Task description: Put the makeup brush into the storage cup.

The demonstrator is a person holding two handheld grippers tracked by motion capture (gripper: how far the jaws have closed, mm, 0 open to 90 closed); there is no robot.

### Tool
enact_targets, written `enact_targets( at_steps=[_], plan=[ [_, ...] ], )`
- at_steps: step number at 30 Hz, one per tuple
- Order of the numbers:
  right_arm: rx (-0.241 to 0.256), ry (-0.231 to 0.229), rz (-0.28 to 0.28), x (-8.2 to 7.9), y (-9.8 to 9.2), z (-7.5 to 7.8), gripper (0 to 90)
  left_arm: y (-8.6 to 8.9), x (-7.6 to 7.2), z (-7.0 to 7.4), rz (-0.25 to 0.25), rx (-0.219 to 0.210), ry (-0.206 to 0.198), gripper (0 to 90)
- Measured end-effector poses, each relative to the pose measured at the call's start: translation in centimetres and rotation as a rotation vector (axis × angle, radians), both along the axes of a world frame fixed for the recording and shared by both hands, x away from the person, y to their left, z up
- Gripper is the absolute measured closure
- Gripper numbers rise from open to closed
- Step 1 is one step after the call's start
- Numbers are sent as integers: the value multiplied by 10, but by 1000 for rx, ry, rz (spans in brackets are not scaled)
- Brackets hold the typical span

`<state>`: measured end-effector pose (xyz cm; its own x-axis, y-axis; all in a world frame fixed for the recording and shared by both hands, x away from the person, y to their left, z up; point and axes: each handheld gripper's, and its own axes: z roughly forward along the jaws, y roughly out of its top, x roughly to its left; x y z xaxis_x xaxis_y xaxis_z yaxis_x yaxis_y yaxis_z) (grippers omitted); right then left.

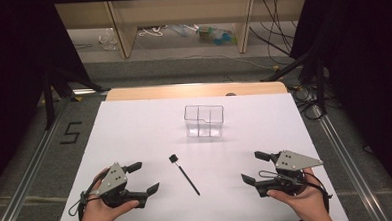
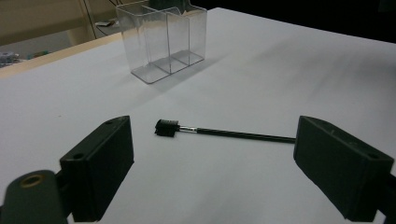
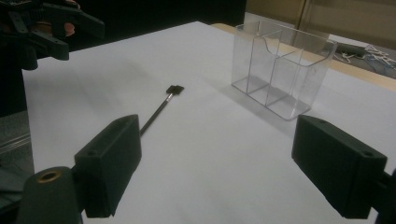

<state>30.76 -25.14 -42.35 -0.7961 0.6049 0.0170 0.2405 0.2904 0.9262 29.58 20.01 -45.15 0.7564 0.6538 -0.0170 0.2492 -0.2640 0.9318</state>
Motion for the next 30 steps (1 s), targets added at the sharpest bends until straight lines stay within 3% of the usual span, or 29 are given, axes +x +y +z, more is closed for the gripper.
enact_targets(
  at_steps=[12,15,16,17,19,21,22,23,24,25,26,27,30],
  plan=[
    [-14,10,6,0,1,0,173,-6,0,4,-47,27,-28,139],
    [-4,8,9,1,1,-1,176,-14,4,7,-105,91,-20,152],
    [-11,11,5,1,0,-1,176,-14,4,7,-105,91,-20,152],
    [-12,16,6,1,0,-1,176,-19,9,9,-146,132,-14,154],
    [-15,16,3,1,0,-1,176,-22,11,9,-162,149,-11,159],
    [-16,15,1,1,0,-1,176,-28,18,11,-211,195,-15,165],
    [-16,13,4,2,0,-2,176,-35,24,11,-271,236,-1,166],
    [-16,13,4,2,0,-2,176,-35,24,11,-271,236,-1,176],
    [-13,19,-1,2,0,-2,176,-41,30,12,-338,295,10,184],
    [-13,20,-4,3,0,-2,176,-41,30,12,-338,295,10,185],
    [-21,23,-8,2,-1,-2,176,-48,35,11,-397,338,21,185],
    [-21,23,-8,2,-1,-2,176,-48,35,11,-397,338,21,188],
    [-15,29,-4,3,-1,-3,177,-56,44,11,-458,405,33,203]
  ],
)
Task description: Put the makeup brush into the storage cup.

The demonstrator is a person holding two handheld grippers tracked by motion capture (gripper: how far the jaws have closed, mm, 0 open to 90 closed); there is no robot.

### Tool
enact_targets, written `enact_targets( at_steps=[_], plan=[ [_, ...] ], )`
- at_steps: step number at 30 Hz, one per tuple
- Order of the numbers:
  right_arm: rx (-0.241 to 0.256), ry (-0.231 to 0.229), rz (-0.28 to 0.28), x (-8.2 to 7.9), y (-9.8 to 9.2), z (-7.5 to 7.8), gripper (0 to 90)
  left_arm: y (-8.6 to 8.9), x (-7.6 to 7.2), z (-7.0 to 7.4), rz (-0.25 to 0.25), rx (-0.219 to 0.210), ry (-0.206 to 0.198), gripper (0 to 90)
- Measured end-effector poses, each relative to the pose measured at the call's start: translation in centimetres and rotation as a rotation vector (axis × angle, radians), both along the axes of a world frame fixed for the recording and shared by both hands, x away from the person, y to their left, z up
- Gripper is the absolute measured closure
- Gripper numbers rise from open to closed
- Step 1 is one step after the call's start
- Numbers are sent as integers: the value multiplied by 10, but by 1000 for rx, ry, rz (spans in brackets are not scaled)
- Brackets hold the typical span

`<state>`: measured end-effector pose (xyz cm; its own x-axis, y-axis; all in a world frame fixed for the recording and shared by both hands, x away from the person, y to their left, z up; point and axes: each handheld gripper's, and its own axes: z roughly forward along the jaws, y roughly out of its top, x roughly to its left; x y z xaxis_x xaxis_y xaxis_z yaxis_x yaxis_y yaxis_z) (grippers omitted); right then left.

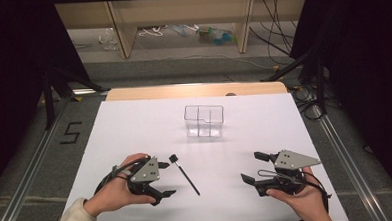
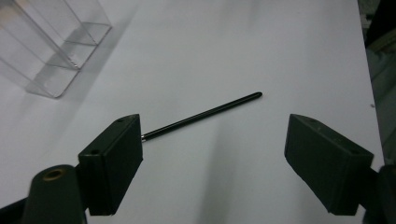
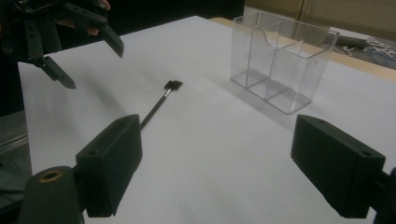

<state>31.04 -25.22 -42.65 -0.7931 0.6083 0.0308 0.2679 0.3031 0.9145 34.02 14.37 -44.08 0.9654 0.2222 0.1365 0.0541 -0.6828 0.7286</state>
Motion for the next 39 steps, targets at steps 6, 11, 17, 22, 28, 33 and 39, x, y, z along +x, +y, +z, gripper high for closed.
enact_targets(
  at_steps=[6,11,17,22,28,33,39],
  plan=[
    [1,0,6,1,1,-1,180,-17,21,-2,-83,122,-24,252],
    [-4,8,10,1,1,-1,181,-29,38,-9,-122,183,19,257],
    [-6,19,14,1,1,-2,182,-41,56,-20,-142,189,80,256],
    [-12,12,12,2,1,-3,182,-46,61,-23,-161,188,115,256],
    [-12,16,13,2,2,-3,183,-51,68,-28,-200,227,125,256],
    [-15,13,10,2,2,-4,183,-56,72,-30,-223,264,145,261],
    [-18,13,11,2,2,-4,186,-60,74,-30,-242,306,156,262]
  ],
)
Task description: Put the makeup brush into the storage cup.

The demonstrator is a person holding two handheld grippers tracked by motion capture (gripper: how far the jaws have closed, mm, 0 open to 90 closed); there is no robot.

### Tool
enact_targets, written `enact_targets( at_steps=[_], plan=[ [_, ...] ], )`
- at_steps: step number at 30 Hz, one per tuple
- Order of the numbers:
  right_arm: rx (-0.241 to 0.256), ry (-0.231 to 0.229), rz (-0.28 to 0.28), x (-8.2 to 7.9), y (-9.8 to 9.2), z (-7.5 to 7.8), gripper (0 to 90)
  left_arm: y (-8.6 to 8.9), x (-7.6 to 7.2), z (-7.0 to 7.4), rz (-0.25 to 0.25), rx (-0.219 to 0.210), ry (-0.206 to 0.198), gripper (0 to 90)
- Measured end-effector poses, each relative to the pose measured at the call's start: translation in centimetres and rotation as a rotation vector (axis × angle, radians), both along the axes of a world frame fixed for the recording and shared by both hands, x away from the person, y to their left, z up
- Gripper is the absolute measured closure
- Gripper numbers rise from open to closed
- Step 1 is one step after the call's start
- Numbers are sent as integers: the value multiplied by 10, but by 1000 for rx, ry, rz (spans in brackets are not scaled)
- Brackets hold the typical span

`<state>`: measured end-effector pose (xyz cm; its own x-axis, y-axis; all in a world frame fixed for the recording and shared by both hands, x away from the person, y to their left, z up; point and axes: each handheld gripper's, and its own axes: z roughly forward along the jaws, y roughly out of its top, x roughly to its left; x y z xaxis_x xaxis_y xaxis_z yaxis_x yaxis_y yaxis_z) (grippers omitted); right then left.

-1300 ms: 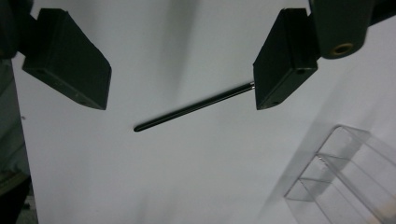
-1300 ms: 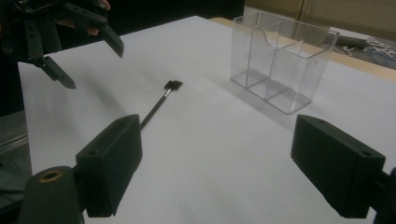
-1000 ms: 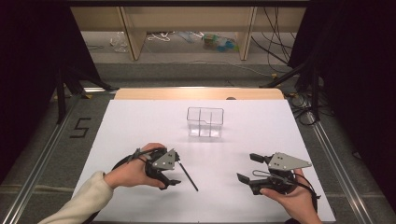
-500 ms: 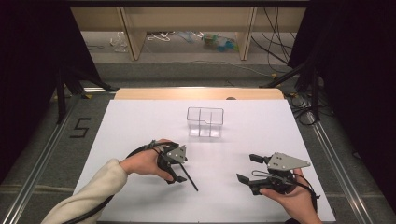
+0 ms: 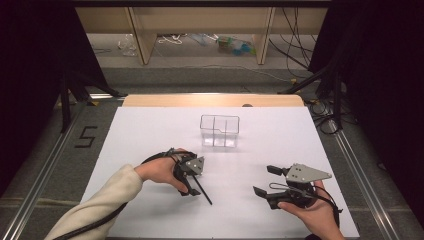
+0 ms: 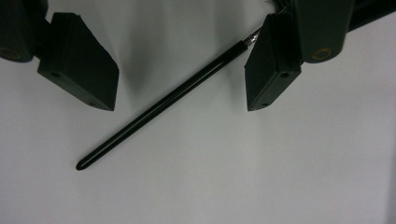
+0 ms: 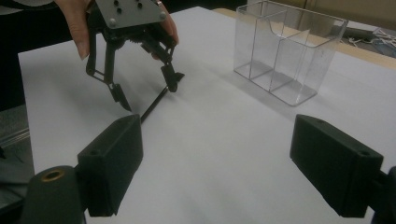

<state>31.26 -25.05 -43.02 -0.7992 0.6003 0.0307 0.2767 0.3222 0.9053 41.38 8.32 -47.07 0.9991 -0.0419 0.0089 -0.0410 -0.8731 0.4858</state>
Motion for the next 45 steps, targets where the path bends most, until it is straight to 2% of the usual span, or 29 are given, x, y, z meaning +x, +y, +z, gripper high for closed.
enact_targets(
  at_steps=[7,13,15,20,23,26,28,29,30,32,37,38,39,41,43,44,45],
  plan=[
    [-1,12,1,0,0,0,203,-5,2,-2,-20,63,7,264],
    [-6,8,4,0,0,0,206,-5,5,0,-23,71,10,316],
    [-6,11,2,0,0,0,207,-5,4,1,-10,74,15,336],
    [-5,15,1,0,0,0,207,-5,1,3,6,95,13,444],
    [-4,18,0,0,0,0,209,-7,-1,6,4,130,7,539],
    [-4,19,1,0,0,0,209,-9,-2,8,-12,155,2,577],
    [-6,20,0,0,1,-1,210,-10,-4,9,-20,179,-2,601],
    [-5,21,1,0,0,-1,210,-11,-5,10,-29,213,-5,623],
    [-5,22,1,0,0,0,211,-11,-5,10,-29,213,-5,634],
    [-13,26,0,0,0,0,211,-13,-8,11,-32,257,0,667],
    [-3,29,1,0,0,0,212,-16,-11,11,-43,282,-8,722],
    [-6,23,1,0,0,-1,213,-17,-12,12,-49,289,-10,755],
    [-6,23,2,0,0,-1,213,-18,-14,10,-33,272,4,768],
    [-6,23,1,0,0,-1,213,-19,-14,11,-59,293,-10,785],
    [-23,28,-3,0,-1,0,214,-19,-17,10,-56,288,-10,825],
    [-25,28,-4,0,-1,0,215,-19,-17,11,-70,303,-22,848],
    [-25,28,-4,0,-1,0,215,-20,-19,11,-56,293,-20,848]
  ],
)
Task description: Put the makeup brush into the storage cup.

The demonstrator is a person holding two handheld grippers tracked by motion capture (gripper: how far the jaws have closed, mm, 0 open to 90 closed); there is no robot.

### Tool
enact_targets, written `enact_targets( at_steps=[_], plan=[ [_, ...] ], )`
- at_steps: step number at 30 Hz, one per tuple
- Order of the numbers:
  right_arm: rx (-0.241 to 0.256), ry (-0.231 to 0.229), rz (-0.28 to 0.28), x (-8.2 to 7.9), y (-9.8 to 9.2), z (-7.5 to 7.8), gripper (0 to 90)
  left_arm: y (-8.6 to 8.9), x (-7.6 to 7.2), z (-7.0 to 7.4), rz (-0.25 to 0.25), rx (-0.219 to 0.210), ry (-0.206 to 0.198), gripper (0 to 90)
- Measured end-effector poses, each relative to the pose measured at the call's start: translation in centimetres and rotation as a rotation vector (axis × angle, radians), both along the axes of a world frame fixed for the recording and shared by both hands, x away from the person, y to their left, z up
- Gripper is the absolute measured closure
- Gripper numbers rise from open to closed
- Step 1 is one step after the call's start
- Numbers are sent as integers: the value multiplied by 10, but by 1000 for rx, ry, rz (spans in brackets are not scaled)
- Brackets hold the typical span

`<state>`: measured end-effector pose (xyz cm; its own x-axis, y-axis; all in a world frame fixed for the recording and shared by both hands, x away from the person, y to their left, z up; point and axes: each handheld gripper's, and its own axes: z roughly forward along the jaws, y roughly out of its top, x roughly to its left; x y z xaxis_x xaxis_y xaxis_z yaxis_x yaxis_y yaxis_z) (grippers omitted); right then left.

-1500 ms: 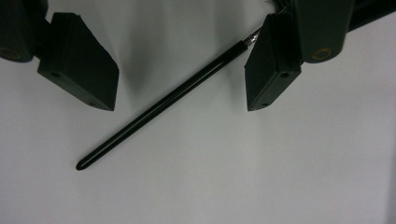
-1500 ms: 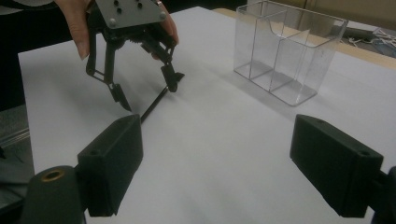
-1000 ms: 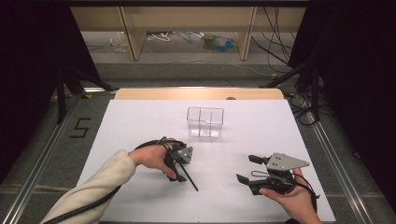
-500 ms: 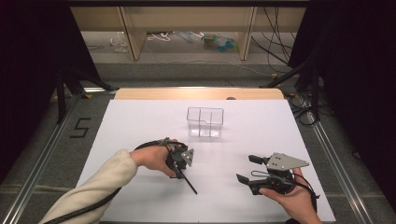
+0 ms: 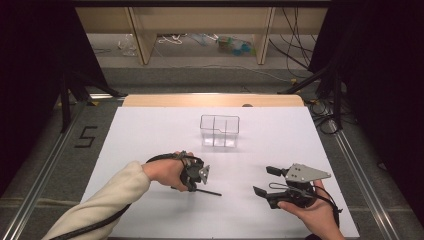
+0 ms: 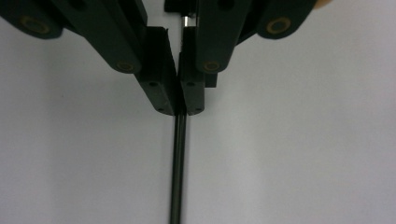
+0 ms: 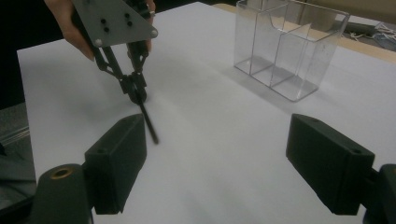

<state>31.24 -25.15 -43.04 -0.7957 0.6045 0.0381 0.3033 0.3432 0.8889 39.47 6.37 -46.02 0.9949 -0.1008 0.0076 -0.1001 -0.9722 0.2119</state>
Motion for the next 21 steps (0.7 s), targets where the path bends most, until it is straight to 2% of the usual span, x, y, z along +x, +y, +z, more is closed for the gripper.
enact_targets(
  at_steps=[1,2,3,6,7,13,15,17,18,21],
  plan=[
    [16,-11,4,1,1,-1,216,0,-1,0,0,2,-4,849],
    [16,-11,3,1,1,-1,217,-1,1,2,-30,29,-22,850],
    [14,-10,5,1,1,-1,217,-2,0,2,-35,33,-30,851],
    [13,-11,4,1,1,-1,217,-2,-3,0,-14,17,-23,852],
    [15,-5,0,1,1,-1,218,-3,-1,2,-41,42,-37,853],
    [14,-4,-3,1,1,-2,218,-2,-1,2,-32,41,-35,854],
    [13,-3,-4,1,1,-2,218,-2,-2,1,5,14,-13,854],
    [13,-3,-4,2,1,-2,218,-2,-2,1,6,15,-10,854],
    [2,-1,-8,1,0,-1,218,-2,0,2,-21,40,-22,854],
    [-3,4,-6,2,-1,-1,218,-2,0,3,-20,40,-24,855]
  ],
)
